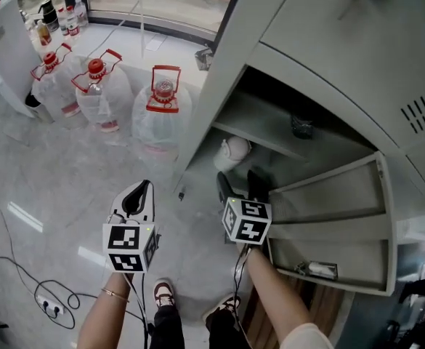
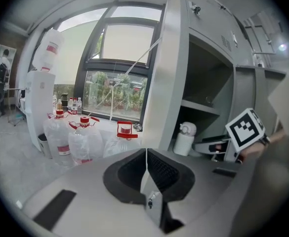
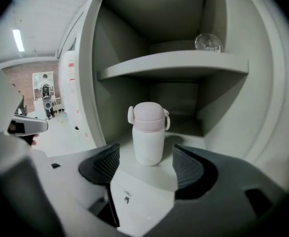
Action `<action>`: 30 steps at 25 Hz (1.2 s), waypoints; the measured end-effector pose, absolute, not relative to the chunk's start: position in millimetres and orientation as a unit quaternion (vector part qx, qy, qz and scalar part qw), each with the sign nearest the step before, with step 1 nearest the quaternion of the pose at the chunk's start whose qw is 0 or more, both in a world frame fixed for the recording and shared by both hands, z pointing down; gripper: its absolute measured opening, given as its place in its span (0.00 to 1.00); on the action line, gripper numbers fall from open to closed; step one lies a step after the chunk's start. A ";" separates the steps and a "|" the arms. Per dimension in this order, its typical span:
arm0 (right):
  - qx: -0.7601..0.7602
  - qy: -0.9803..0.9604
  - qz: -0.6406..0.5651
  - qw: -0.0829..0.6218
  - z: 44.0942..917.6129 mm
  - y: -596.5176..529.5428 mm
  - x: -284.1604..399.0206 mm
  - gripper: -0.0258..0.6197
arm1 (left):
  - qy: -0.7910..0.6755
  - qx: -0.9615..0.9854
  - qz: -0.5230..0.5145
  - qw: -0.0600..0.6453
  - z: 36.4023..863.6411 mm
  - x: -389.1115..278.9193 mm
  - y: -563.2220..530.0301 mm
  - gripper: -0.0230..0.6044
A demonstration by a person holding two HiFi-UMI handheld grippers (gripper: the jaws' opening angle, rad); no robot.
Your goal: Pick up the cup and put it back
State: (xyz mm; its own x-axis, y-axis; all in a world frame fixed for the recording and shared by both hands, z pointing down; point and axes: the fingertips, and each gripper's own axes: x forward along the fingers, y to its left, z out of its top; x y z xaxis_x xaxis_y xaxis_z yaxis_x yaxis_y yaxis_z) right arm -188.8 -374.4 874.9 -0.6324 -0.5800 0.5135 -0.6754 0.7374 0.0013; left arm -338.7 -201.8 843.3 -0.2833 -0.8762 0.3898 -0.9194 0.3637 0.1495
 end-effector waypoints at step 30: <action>0.403 -0.887 0.120 0.189 513.8 -219.3 -61.7 0.03 | -0.768 0.613 0.005 0.184 464.6 -201.9 -116.7 0.05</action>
State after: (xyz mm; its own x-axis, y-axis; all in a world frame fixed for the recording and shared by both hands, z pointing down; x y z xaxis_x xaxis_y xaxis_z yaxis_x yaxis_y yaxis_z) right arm -61.7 -219.3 513.8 -0.6032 -0.6705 0.4319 -0.7609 0.6461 -0.0596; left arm -201.9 -116.7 464.6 -0.1804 -0.9402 0.2890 -0.9438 0.2482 0.2183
